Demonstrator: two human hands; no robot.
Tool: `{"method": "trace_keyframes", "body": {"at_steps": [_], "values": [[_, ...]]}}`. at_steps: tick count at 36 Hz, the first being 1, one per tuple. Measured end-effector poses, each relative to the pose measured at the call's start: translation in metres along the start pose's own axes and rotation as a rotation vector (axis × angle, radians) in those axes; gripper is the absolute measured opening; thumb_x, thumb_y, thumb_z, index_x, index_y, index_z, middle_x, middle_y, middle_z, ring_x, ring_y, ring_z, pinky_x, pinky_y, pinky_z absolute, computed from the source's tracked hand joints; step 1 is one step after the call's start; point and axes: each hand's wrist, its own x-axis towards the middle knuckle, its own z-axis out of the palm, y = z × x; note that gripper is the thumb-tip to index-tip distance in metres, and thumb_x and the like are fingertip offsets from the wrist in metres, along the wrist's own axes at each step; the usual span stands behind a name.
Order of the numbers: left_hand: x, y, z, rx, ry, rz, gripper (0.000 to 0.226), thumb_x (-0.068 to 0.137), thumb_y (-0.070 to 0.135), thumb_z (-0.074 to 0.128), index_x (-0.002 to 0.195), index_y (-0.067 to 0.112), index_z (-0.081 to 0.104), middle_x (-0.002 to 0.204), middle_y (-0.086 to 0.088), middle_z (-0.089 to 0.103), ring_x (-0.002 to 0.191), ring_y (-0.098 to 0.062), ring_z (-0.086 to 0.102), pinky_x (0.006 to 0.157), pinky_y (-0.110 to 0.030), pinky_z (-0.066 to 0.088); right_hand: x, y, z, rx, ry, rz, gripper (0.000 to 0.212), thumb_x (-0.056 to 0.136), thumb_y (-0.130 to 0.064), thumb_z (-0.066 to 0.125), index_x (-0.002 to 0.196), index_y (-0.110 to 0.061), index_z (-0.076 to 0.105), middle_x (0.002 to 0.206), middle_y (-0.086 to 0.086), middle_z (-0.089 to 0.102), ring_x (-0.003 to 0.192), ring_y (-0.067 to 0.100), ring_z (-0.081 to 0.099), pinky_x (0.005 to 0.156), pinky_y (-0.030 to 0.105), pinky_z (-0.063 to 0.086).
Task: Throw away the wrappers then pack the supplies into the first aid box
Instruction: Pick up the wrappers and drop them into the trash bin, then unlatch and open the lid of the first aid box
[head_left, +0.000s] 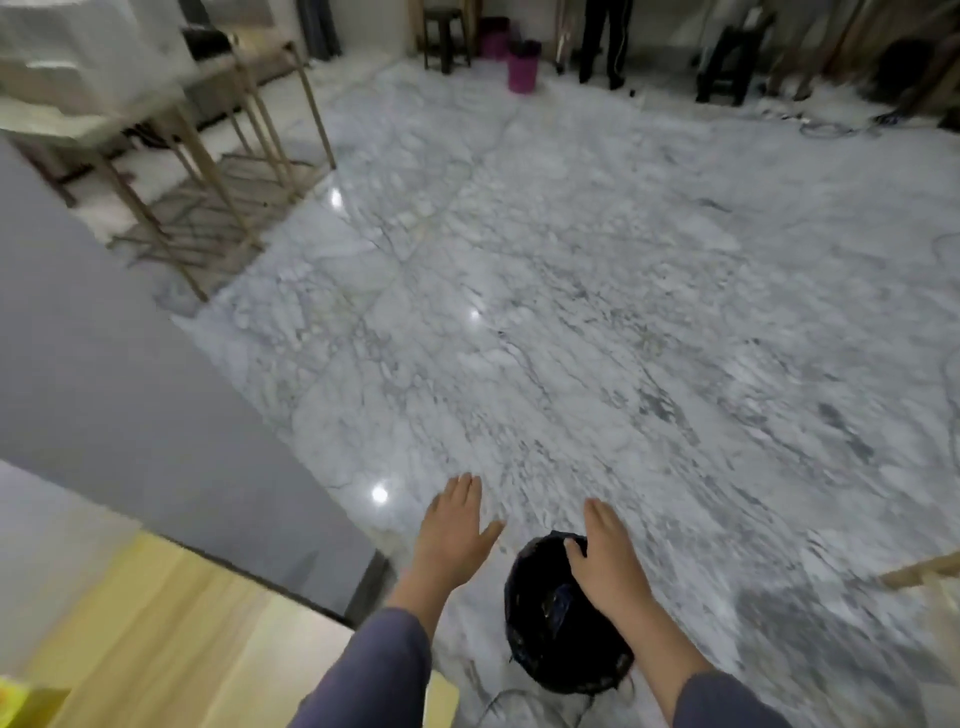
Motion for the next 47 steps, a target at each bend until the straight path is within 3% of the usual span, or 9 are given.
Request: {"method": "trace_keyframes", "body": {"at_steps": [10,17,26,32,36,39,42,45,47], "values": [[-0.167,-0.089,-0.08,-0.014,0.268,-0.14,0.074,0.098,0.049,0.034,0.151,0.006,0.004,0.161,-0.011,0.001,0.149,-0.024,-0.001,0.119,-0.036,0.0,-0.099,-0.149,0.014,-0.08,0.032,-0.33,0.062,0.097,-0.026,0.04,0.147,-0.01,0.007,0.158,0.003,0.007,0.144,0.02,0.009,0.118,0.03,0.011],[-0.292,-0.171,-0.087,-0.019,0.434,-0.321,0.074,0.097,0.048,0.035,0.15,0.005,0.006,0.161,-0.011,0.005,0.149,-0.024,0.002,0.119,-0.036,0.006,-0.179,-0.243,0.065,-0.101,-0.044,-0.581,0.061,0.093,-0.02,0.043,0.146,-0.008,0.015,0.157,0.007,0.014,0.145,0.02,0.008,0.118,0.03,0.01],[-0.442,-0.262,-0.058,-0.082,0.508,-0.532,0.071,0.098,0.044,0.037,0.152,0.009,0.005,0.161,-0.008,0.001,0.149,-0.02,-0.001,0.118,-0.032,0.0,-0.273,-0.335,0.163,-0.181,-0.14,-0.945,0.059,0.091,-0.022,0.05,0.143,-0.008,0.024,0.153,0.008,0.024,0.144,0.02,0.015,0.118,0.032,0.012],[-0.519,-0.3,-0.017,-0.154,0.53,-0.636,0.069,0.099,0.043,0.035,0.152,0.013,0.004,0.161,-0.003,-0.002,0.148,-0.015,-0.005,0.117,-0.027,-0.004,-0.321,-0.365,0.222,-0.226,-0.304,-1.169,0.064,0.089,-0.025,0.054,0.144,-0.012,0.024,0.153,0.007,0.023,0.141,0.022,0.022,0.114,0.029,0.021],[-0.548,-0.32,0.019,-0.184,0.503,-0.681,0.072,0.098,0.045,0.036,0.152,0.014,-0.001,0.161,-0.001,-0.009,0.147,-0.014,-0.011,0.115,-0.027,-0.009,-0.336,-0.366,0.256,-0.337,-0.365,-1.341,0.075,0.085,-0.032,0.059,0.146,-0.013,0.019,0.155,0.006,0.021,0.144,0.022,0.017,0.118,0.04,0.022],[-0.556,-0.327,0.039,-0.162,0.473,-0.685,0.076,0.097,0.047,0.04,0.151,0.014,-0.003,0.151,0.006,-0.022,0.143,-0.012,-0.021,0.12,-0.034,-0.006,-0.337,-0.366,0.276,-0.409,-0.336,-1.471,0.083,0.076,-0.041,0.066,0.143,-0.009,0.028,0.151,0.01,0.03,0.141,0.029,0.025,0.115,0.046,0.024],[-0.554,-0.329,0.053,-0.147,0.479,-0.66,0.078,0.096,0.047,0.04,0.151,0.015,-0.005,0.149,0.007,-0.026,0.138,-0.009,-0.028,0.118,-0.03,-0.01,-0.33,-0.364,0.295,-0.562,-0.237,-1.605,0.098,0.06,-0.051,0.076,0.138,-0.01,0.034,0.143,0.011,0.044,0.132,0.03,0.042,0.111,0.045,0.033],[-0.545,-0.333,0.063,-0.137,0.516,-0.67,0.08,0.095,0.046,0.042,0.15,0.015,-0.007,0.151,0.006,-0.025,0.138,-0.01,-0.029,0.119,-0.03,-0.009,-0.325,-0.363,0.304,-0.625,-0.174,-1.639,0.108,0.047,-0.05,0.081,0.137,-0.011,0.035,0.141,0.01,0.048,0.129,0.026,0.046,0.112,0.038,0.015],[-0.541,-0.334,0.066,-0.115,0.511,-0.699,0.08,0.095,0.047,0.042,0.15,0.015,-0.007,0.15,0.005,-0.026,0.138,-0.012,-0.029,0.12,-0.031,-0.008,-0.323,-0.364,0.307,-0.611,-0.149,-1.634,0.105,0.046,-0.042,0.083,0.136,-0.01,0.038,0.14,0.011,0.049,0.128,0.026,0.047,0.113,0.039,0.02]]}}
